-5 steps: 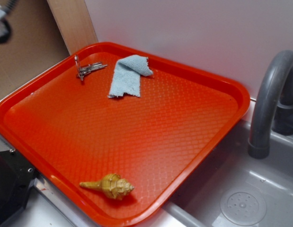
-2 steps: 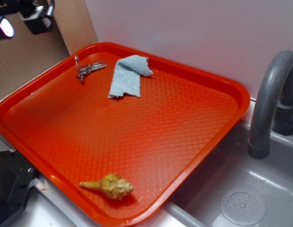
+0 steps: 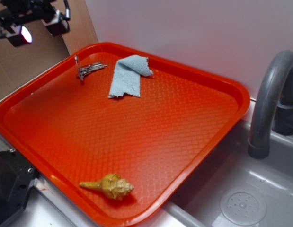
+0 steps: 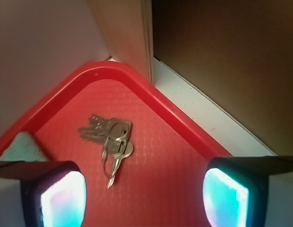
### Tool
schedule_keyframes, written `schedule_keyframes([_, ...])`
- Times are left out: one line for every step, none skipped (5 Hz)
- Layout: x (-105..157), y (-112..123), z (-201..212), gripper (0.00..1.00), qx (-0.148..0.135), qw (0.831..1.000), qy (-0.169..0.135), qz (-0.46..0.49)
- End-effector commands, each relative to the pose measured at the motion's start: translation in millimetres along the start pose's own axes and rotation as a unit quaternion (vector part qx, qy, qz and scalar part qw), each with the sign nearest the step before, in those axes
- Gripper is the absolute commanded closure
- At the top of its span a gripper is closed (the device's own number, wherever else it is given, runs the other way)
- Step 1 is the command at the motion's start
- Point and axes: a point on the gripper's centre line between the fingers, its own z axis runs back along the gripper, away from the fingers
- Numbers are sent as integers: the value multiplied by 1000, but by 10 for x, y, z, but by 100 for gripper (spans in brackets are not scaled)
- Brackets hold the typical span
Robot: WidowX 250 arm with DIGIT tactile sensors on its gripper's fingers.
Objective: Grab the silver keys.
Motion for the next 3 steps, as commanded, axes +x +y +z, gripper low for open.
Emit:
schedule_keyframes([47,-134,-303,0,15,1000,17,-14])
schedule_keyframes([19,-295,-450,0,17,999,22,-35])
schedule_keyframes([11,-445,-415,0,16,999,11,-50])
